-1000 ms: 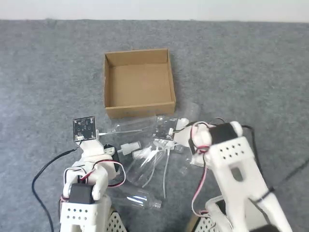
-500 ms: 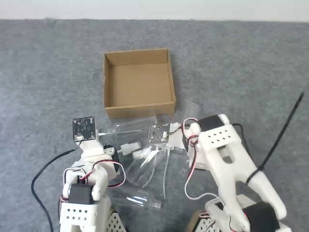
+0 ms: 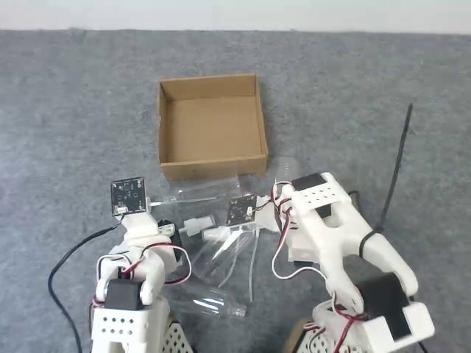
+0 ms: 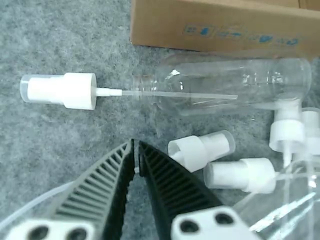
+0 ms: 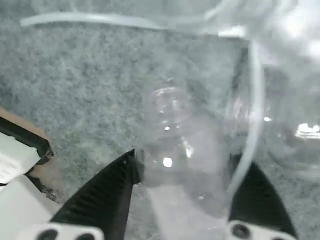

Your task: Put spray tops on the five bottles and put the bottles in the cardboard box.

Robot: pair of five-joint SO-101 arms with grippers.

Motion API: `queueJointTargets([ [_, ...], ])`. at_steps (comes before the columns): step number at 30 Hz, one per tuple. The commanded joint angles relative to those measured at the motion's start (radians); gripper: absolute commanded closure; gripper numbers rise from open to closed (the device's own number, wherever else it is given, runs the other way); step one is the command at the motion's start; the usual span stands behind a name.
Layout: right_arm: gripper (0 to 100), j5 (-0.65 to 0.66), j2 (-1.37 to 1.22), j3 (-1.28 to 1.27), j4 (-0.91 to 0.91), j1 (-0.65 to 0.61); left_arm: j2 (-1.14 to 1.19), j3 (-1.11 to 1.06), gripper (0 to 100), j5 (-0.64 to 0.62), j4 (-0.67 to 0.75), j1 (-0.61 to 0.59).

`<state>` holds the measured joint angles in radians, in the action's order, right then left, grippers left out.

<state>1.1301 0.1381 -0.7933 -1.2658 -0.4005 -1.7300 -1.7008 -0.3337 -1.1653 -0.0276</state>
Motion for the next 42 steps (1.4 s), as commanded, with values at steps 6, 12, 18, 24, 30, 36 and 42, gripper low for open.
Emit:
queueJointTargets([
  [6, 83.8, 0.011, 0.015, 0.026, -0.002, 0.056, -0.012, 0.013, 99, 0.006, -0.005, -0.006],
  [12, 83.9, 0.009, 0.016, 0.074, -0.002, 0.142, -0.012, 0.013, 99, 0.006, -0.005, -0.006],
  [18, 83.6, 0.005, 0.016, 0.114, 0.005, 0.232, -0.012, 0.013, 99, 0.006, -0.005, -0.006],
  [24, 80.5, -0.089, 0.016, 0.138, 0.01, 0.272, -0.012, 0.013, 99, 0.006, -0.005, -0.006],
  [30, 69.7, -0.19, 0.013, 0.138, 0.033, 0.243, -0.012, 0.013, 99, 0.006, -0.005, -0.006],
  [36, 69.8, -0.193, 0.007, 0.137, 0.079, 0.228, -0.012, 0.013, 99, 0.006, -0.005, -0.006],
  [42, 70.4, -0.193, 0.005, 0.132, 0.079, 0.229, -0.012, 0.013, 99, 0.006, -0.005, -0.006],
])
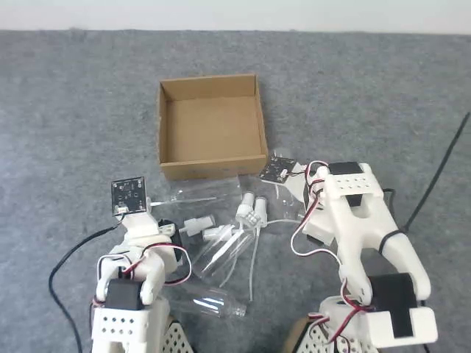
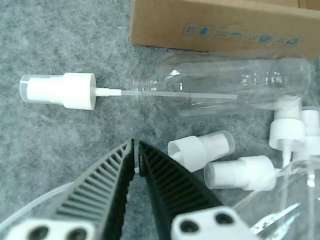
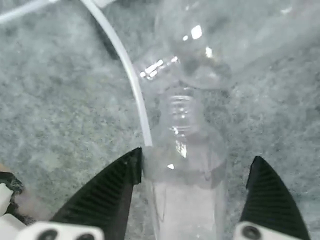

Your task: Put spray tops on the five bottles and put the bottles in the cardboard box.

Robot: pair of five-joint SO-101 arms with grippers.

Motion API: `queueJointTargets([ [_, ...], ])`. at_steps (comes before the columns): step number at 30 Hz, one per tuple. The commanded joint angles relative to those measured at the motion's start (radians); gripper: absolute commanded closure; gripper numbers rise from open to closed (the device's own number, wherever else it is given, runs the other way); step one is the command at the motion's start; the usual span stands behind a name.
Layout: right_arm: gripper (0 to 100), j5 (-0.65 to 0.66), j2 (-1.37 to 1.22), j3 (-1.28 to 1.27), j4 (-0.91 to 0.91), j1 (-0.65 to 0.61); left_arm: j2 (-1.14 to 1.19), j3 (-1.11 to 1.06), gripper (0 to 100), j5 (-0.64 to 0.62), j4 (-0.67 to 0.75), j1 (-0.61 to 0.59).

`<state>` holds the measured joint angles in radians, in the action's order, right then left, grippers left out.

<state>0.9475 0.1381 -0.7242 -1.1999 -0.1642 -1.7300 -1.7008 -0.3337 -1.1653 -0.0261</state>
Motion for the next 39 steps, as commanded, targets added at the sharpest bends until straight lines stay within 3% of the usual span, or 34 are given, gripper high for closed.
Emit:
queueJointTargets([
  [1, 71.9, -0.011, 0.005, 0.063, 0.013, -0.007, -0.012, 0.013, 99, 0.006, -0.005, -0.008],
  [7, 85.7, -0.011, 0.004, 0.063, 0.013, -0.007, -0.012, 0.013, 99, 0.006, -0.005, -0.008],
  [15, 86.6, -0.011, 0.051, 0.069, -0.045, -0.01, -0.012, 0.013, 99, 0.006, -0.005, -0.008],
  [27, 86.6, -0.025, 0.444, 0.063, -0.232, -0.01, -0.012, 0.013, 99, 0.006, -0.005, -0.008],
  [39, 86.6, -0.319, 0.746, 0.064, -0.231, -0.127, -0.012, 0.013, 99, 0.006, -0.005, -0.008],
])
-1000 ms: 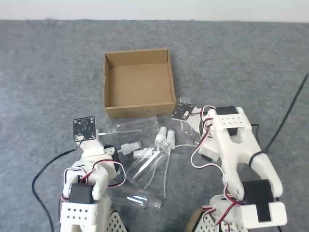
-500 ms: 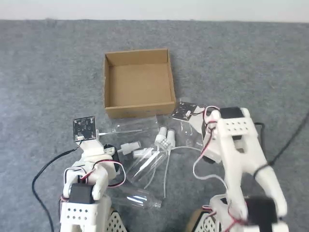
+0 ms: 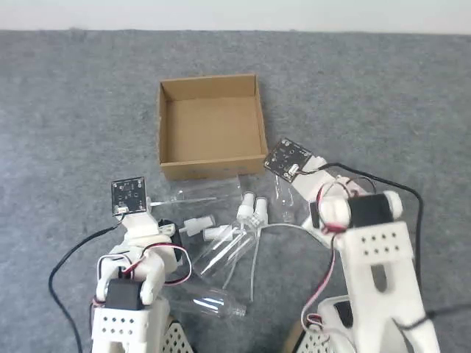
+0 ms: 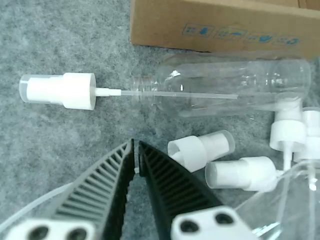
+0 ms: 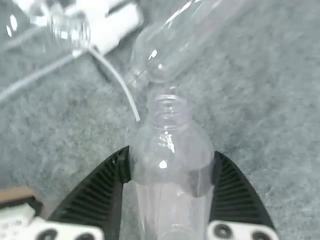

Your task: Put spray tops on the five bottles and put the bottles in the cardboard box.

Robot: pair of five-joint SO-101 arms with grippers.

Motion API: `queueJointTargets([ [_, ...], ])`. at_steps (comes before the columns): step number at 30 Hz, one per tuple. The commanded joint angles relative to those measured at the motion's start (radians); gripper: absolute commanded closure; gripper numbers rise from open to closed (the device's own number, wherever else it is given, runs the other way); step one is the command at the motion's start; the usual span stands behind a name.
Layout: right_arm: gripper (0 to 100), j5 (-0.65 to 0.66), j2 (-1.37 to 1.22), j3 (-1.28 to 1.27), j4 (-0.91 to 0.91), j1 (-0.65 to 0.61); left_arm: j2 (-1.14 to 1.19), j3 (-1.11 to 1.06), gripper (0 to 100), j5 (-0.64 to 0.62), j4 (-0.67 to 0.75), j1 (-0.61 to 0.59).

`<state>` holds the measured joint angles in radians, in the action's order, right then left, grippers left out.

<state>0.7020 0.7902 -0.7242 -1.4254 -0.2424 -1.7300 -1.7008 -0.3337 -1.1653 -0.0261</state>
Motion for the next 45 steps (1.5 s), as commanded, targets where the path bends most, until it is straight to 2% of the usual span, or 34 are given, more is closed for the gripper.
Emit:
queueJointTargets([
  [1, 86.7, -0.098, 0.117, 0.064, -0.002, -0.064, -0.012, 0.013, 99, 0.006, -0.005, -0.008],
  [12, 86.7, -0.339, 0.337, 0.063, 0.09, -0.162, -0.012, 0.013, 99, 0.006, -0.005, -0.008],
  [20, 86.7, -0.473, 0.435, 0.061, 0.114, -0.291, -0.012, 0.013, 99, 0.006, -0.005, -0.008],
  [35, 86.6, -0.483, 0.733, -0.282, 0.312, -0.292, -0.012, 0.013, 99, 0.006, -0.005, -0.008],
  [45, 86.6, -0.483, 0.977, -0.442, 0.317, -0.294, -0.012, 0.013, 99, 0.006, -0.005, -0.008],
])
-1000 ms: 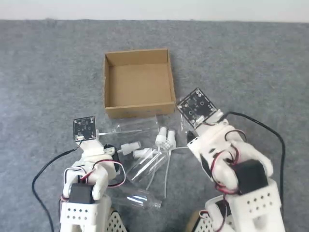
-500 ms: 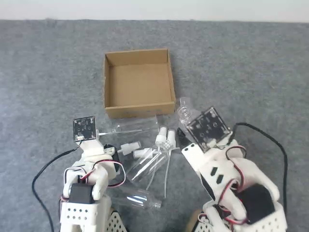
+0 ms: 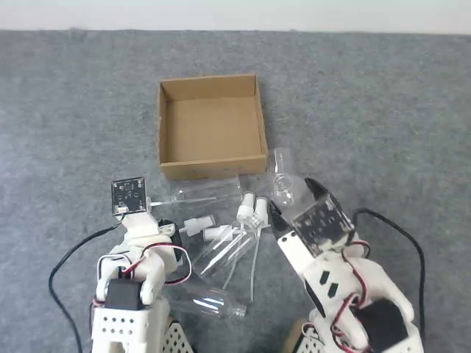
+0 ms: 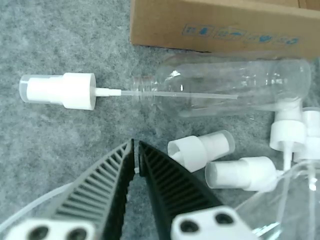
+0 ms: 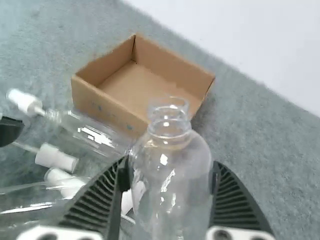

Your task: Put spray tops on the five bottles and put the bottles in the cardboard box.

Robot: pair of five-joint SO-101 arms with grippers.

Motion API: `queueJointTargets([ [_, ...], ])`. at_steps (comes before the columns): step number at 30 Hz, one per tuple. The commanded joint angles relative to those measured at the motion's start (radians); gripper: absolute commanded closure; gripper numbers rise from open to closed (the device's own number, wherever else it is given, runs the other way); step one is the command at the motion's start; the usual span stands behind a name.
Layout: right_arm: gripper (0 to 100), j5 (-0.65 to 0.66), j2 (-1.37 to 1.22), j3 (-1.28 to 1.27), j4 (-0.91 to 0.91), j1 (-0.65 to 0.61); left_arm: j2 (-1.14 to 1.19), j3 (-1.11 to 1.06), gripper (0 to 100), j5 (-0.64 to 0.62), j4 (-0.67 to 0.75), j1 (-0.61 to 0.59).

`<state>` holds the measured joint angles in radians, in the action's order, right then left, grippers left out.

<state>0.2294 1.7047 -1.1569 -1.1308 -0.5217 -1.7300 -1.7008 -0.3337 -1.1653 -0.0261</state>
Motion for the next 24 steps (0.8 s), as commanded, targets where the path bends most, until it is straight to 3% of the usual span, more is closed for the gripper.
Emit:
queueJointTargets([
  [1, 86.6, -0.011, 0.082, -0.025, 0.022, -0.015, -0.012, 0.013, 99, 0.006, -0.005, -0.008],
  [24, 86.5, -0.069, 0.111, -0.107, 0.045, -0.012, -0.012, 0.013, 99, 0.005, -0.005, 0.002],
])
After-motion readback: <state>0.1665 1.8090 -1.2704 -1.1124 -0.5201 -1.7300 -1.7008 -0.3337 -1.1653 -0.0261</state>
